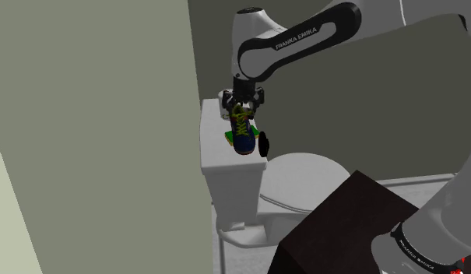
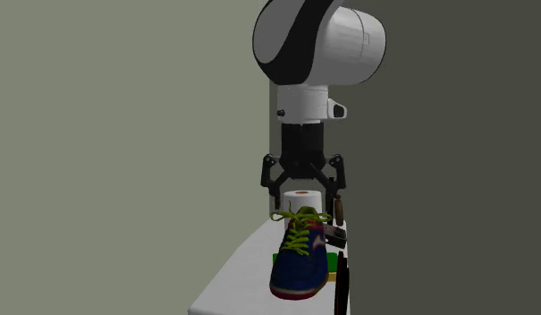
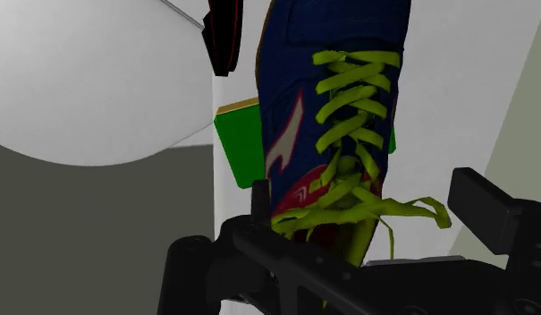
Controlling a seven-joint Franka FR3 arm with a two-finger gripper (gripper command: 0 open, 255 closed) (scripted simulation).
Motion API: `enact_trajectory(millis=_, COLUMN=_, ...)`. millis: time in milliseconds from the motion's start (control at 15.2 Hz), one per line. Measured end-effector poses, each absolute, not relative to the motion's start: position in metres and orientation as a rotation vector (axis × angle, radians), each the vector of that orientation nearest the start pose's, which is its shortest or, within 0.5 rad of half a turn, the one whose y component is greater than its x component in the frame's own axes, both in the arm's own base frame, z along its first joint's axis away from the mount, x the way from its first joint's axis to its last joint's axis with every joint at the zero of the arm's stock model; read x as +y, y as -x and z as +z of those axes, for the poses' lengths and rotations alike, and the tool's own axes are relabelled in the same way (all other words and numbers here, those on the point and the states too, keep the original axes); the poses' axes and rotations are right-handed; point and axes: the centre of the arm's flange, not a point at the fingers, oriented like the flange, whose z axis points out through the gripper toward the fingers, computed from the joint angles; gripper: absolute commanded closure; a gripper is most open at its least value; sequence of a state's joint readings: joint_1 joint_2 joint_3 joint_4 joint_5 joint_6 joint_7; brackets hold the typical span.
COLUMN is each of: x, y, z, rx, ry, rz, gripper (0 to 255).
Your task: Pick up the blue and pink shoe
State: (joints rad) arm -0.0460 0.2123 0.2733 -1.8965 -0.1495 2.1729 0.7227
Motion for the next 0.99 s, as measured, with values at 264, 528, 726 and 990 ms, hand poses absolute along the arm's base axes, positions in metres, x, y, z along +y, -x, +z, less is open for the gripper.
enact_trajectory(millis=264, x=0.126, y=-0.603, z=0.381, rx=0.672, ry=3.094, rz=-0.157, gripper=0)
enact_trajectory(millis=528, x=0.126, y=-0.603, z=0.369, rx=0.672, ry=3.094, rz=-0.157, gripper=255)
enact_trajectory(millis=726, x=0.126, y=-0.604, z=0.368, rx=0.672, ry=3.094, rz=-0.157, gripper=255)
enact_trajectory(millis=990, x=0.126, y=-0.604, z=0.368, rx=0.672, ry=3.093, rz=-0.158, gripper=255)
